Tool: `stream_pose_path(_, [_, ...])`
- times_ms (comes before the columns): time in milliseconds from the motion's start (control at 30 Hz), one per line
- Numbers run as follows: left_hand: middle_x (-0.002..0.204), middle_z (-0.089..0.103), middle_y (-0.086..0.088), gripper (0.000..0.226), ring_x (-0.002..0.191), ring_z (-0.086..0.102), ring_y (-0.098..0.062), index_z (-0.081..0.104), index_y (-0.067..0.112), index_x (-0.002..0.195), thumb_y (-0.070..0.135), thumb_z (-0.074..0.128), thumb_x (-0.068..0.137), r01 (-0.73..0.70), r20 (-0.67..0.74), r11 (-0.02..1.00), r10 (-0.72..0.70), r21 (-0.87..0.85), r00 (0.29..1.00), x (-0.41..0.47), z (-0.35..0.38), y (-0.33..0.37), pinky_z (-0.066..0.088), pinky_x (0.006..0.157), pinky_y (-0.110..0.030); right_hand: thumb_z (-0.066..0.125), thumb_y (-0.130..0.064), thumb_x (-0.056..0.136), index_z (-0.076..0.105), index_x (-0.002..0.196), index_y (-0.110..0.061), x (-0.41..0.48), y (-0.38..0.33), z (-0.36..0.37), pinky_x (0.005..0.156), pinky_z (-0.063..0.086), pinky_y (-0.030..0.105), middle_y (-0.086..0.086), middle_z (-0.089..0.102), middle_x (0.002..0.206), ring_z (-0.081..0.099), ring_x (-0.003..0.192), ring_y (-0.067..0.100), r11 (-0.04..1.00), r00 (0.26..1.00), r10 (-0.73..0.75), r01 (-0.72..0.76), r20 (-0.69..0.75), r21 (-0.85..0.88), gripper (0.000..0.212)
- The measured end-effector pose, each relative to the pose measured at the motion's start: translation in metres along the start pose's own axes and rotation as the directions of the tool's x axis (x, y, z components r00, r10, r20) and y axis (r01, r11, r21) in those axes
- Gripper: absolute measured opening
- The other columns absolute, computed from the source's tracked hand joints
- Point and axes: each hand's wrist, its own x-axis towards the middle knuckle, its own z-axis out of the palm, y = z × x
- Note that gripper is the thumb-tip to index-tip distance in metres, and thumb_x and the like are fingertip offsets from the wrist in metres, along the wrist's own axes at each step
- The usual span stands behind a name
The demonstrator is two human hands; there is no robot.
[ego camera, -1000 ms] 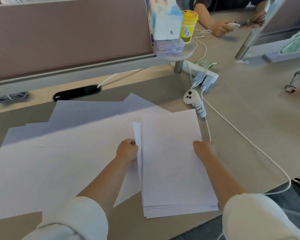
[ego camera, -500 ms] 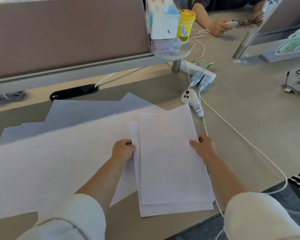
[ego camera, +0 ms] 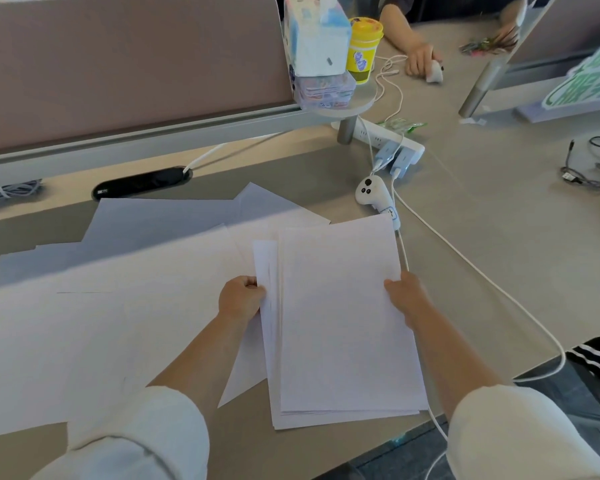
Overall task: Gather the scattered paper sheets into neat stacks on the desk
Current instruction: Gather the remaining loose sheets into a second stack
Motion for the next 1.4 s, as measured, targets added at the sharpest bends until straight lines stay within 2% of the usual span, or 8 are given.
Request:
stream_pose_path(300, [0.091, 0.067, -0.011, 0.015, 0.094, 0.066, -0.035, 0.066, 0.01, 0.095, 0.004, 0.054, 0.087, -0.008, 0.006, 1.0, 0.008, 0.01, 1.0, -0.002, -0.001, 0.001, 0.055, 0.086, -0.046, 0.048, -0.004, 0.088, 0.051, 0.098, -0.009, -0.003, 0.002, 0.009, 0.061, 0.038, 0.025, 0.005, 0.049, 0.086, 0.048, 0.074, 0.022, 1.0, 0.999, -0.028, 0.028, -0.034, -0.009, 0.011])
stream_pose_path(600, [0.091, 0.065, -0.017, 0.018, 0.083, 0.063, -0.033, 0.061, 0.014, 0.081, 0.024, 0.048, 0.087, 0.003, 0.047, 1.0, -0.002, -0.013, 0.999, -0.006, -0.006, 0.004, 0.054, 0.085, -0.045, 0.046, -0.005, 0.09, 0.051, 0.123, -0.016, -0.01, -0.003, 0.022, 0.07, 0.043, 0.027, 0.001, 0.057, 0.102, 0.054, 0.086, 0.02, 0.977, 0.977, -0.212, 0.211, -0.016, -0.02, 0.035])
stream_pose_path(733, [0.111, 0.058, -0.007, 0.032, 0.098, 0.057, -0.027, 0.046, 0.012, 0.123, 0.017, 0.053, 0.092, -0.149, 0.187, 0.986, 0.133, 0.073, 0.973, -0.019, 0.0, 0.009, 0.048, 0.084, -0.034, 0.048, -0.009, 0.089, 0.058, 0.103, -0.014, -0.009, -0.001, 0.027, 0.054, 0.035, 0.023, -0.001, 0.054, 0.081, 0.05, 0.072, 0.02, 0.97, 0.972, -0.236, 0.236, 0.011, -0.062, 0.018])
stream_pose_path(900, [0.09, 0.053, -0.004, 0.021, 0.077, 0.053, -0.023, 0.045, 0.016, 0.108, 0.006, 0.04, 0.091, -0.284, 0.071, 0.958, 0.286, -0.037, 0.955, -0.027, -0.018, 0.014, 0.043, 0.064, -0.03, 0.059, -0.034, 0.088, 0.054, 0.084, -0.016, -0.014, -0.021, 0.036, 0.048, 0.034, 0.021, 0.004, 0.045, 0.083, 0.042, 0.074, 0.021, 0.945, 0.944, -0.327, 0.325, -0.049, -0.038, 0.02])
stream_pose_path(1000, [0.087, 0.051, -0.008, 0.022, 0.075, 0.048, -0.022, 0.047, 0.021, 0.1, 0.007, 0.044, 0.082, -0.245, -0.036, 0.943, 0.244, -0.225, 0.969, -0.021, -0.054, 0.011, 0.04, 0.066, -0.035, 0.062, -0.025, 0.09, 0.05, 0.118, -0.007, -0.027, -0.045, 0.06, 0.061, 0.05, 0.011, 0.008, 0.059, 0.102, 0.057, 0.081, 0.014, 0.93, 0.926, -0.341, 0.306, 0.163, 0.205, 0.035])
stream_pose_path(1167, [0.096, 0.059, -0.011, 0.029, 0.082, 0.056, -0.025, 0.053, 0.018, 0.096, 0.019, 0.05, 0.068, -0.077, -0.145, 0.93, 0.026, -0.36, 0.989, -0.017, -0.112, -0.008, 0.045, 0.073, -0.039, 0.053, -0.018, 0.093, 0.053, 0.125, -0.011, -0.054, -0.074, 0.108, 0.093, 0.047, 0.037, 0.005, 0.06, 0.118, 0.057, 0.107, 0.024, 0.862, 0.81, -0.386, 0.487, 0.442, -0.14, 0.033])
stream_pose_path(1300, [0.088, 0.059, -0.007, 0.005, 0.083, 0.055, -0.027, 0.058, 0.017, 0.087, 0.013, 0.056, 0.084, -0.019, -0.294, 0.958, -0.068, -0.285, 0.953, -0.02, -0.138, -0.023, 0.045, 0.067, -0.031, 0.053, -0.013, 0.091, 0.054, 0.12, -0.007, -0.065, -0.085, 0.143, 0.085, 0.045, 0.034, 0.009, 0.06, 0.117, 0.056, 0.102, 0.026, 0.829, 0.772, -0.394, 0.533, 0.498, -0.171, 0.03])
stream_pose_path(1400, [0.127, 0.054, -0.015, 0.044, 0.113, 0.054, -0.036, 0.059, 0.008, 0.122, 0.021, 0.06, 0.08, 0.136, -0.375, 0.981, -0.18, -0.14, 0.909, -0.017, -0.152, -0.039, 0.049, 0.093, -0.041, 0.055, -0.016, 0.09, 0.054, 0.116, -0.002, -0.063, -0.085, 0.162, 0.082, 0.044, 0.032, 0.013, 0.06, 0.115, 0.057, 0.103, 0.03, 0.801, 0.795, -0.381, 0.539, 0.473, -0.26, 0.029])
